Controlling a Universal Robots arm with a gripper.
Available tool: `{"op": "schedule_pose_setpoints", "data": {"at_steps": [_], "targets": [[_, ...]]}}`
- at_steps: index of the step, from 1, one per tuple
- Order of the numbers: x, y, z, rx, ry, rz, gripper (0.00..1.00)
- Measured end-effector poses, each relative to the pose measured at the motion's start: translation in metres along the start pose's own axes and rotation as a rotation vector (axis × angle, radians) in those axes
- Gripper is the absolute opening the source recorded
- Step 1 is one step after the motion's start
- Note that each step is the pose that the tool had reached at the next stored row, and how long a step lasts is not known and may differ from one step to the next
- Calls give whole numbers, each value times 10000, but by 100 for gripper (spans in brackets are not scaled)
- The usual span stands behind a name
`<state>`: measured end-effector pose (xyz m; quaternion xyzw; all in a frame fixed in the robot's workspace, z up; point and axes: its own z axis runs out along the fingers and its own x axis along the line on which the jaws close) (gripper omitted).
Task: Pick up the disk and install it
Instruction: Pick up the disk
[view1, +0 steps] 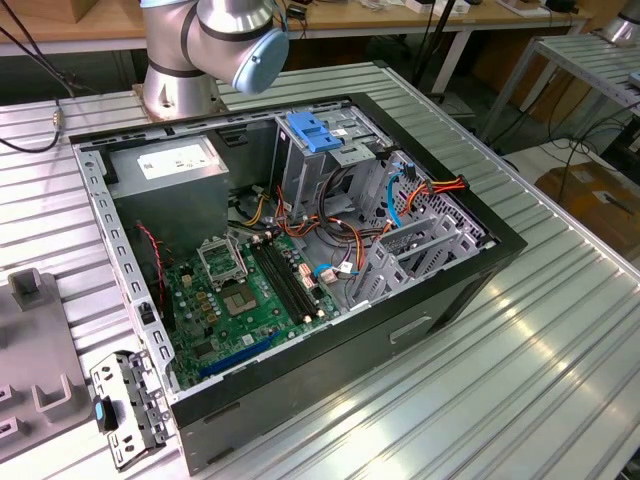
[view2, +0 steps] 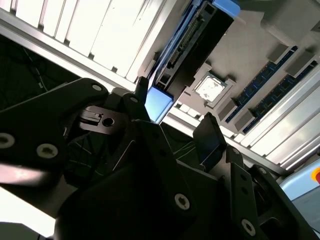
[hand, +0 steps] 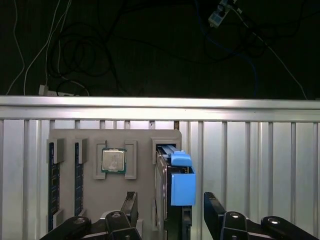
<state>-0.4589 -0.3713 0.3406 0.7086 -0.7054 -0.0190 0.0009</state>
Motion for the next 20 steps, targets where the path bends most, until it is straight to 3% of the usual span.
{"op": "schedule_pose_setpoints", "data": {"at_steps": [3,6,11,14,20], "targets": [[-12,5,25,0,0,1,64],[-20,72,69,4,-3,-1,64],[-45,132,178,16,-3,-4,64],[-48,136,276,15,3,-7,64],[-48,137,391,16,9,-15,64]]}}
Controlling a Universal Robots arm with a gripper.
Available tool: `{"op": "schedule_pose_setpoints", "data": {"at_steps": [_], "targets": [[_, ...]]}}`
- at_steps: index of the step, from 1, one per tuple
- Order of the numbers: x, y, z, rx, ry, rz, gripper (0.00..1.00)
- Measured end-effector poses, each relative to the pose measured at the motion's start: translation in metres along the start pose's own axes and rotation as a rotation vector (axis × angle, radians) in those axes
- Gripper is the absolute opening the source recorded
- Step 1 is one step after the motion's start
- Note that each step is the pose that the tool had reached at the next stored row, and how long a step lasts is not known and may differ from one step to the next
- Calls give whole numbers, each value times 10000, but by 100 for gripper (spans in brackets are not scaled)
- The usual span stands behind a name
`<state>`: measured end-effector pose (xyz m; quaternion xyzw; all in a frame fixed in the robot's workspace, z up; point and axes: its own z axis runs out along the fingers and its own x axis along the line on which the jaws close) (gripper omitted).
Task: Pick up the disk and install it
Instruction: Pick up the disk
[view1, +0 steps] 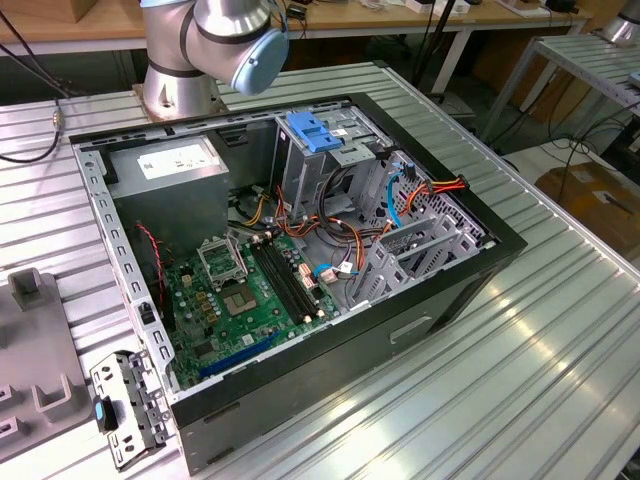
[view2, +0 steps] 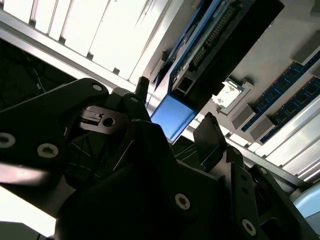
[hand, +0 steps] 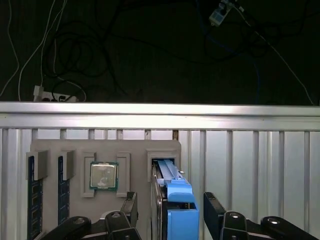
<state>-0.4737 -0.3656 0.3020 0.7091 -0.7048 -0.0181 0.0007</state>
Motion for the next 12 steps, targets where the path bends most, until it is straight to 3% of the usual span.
{"op": "schedule_pose_setpoints", "data": {"at_steps": [5,6,12], "targets": [[0,1,92,2,24,1,64],[-1,1,94,-1,69,4,64],[-1,0,98,-2,77,2,64]]}}
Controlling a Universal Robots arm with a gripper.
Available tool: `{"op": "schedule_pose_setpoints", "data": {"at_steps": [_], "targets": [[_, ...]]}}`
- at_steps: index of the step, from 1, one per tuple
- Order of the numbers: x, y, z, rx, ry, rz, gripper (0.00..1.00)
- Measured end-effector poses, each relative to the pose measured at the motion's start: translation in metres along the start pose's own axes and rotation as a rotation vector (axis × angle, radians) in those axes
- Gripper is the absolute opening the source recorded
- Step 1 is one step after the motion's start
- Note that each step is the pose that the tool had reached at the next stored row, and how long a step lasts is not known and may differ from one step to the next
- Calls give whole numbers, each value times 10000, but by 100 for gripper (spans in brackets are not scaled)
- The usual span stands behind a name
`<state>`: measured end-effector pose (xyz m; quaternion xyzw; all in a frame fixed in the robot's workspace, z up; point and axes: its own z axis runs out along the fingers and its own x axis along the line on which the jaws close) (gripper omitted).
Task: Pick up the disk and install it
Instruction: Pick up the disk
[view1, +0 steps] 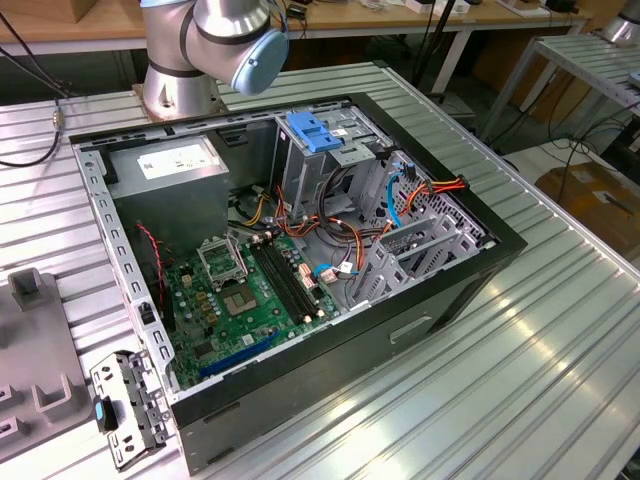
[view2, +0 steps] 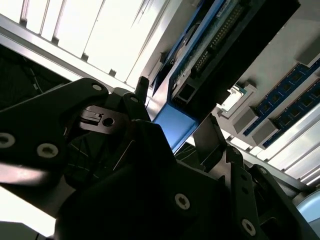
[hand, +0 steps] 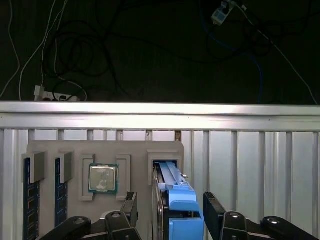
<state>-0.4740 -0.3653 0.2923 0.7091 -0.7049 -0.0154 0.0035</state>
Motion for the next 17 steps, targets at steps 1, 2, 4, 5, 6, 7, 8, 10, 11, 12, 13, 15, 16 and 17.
{"op": "schedule_pose_setpoints", "data": {"at_steps": [1,2,4,5,6,7,8,10,11,12,13,15,16,17], "targets": [[-2,0,2,2,-2,1,64],[-9,0,3,3,-2,2,64],[-40,0,5,2,-1,0,64],[-51,0,8,2,-1,1,64],[-55,0,12,4,-2,1,64],[-59,-1,15,4,-2,3,64],[-59,0,16,1,-1,8,64],[-59,0,20,1,-1,28,64],[-59,0,21,2,-1,34,64],[-59,0,22,1,-2,37,64],[-59,0,22,1,0,38,62],[-59,0,22,2,2,38,55],[-59,0,23,2,2,38,55],[-59,0,23,2,2,38,55]]}}
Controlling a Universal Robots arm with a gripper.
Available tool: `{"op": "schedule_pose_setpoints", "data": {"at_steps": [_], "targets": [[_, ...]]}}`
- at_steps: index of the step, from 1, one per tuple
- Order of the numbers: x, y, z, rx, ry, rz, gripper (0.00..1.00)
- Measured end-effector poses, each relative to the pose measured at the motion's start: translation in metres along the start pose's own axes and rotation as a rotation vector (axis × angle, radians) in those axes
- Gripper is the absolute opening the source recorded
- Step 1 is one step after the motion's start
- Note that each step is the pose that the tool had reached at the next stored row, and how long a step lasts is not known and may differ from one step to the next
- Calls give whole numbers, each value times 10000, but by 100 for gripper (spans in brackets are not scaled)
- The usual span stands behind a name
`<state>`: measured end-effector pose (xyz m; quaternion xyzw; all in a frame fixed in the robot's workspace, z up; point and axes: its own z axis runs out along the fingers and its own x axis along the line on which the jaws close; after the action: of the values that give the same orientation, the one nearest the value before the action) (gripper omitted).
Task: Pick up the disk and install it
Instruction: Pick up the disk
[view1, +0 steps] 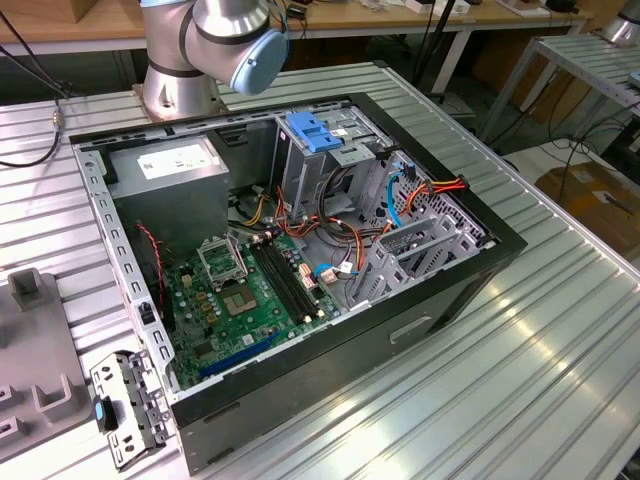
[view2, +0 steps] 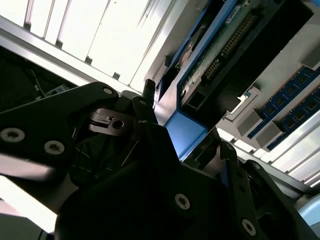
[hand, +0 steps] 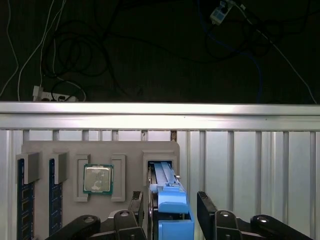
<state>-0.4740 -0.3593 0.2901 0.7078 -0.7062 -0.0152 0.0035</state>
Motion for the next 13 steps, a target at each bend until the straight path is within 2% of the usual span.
{"op": "schedule_pose_setpoints", "data": {"at_steps": [7,9,10,11,13], "targets": [[-2,0,6,1,20,4,55],[-2,0,11,1,47,4,53],[-2,0,15,1,80,5,46],[-2,0,18,1,110,6,46],[-1,0,19,3,126,6,46]]}}
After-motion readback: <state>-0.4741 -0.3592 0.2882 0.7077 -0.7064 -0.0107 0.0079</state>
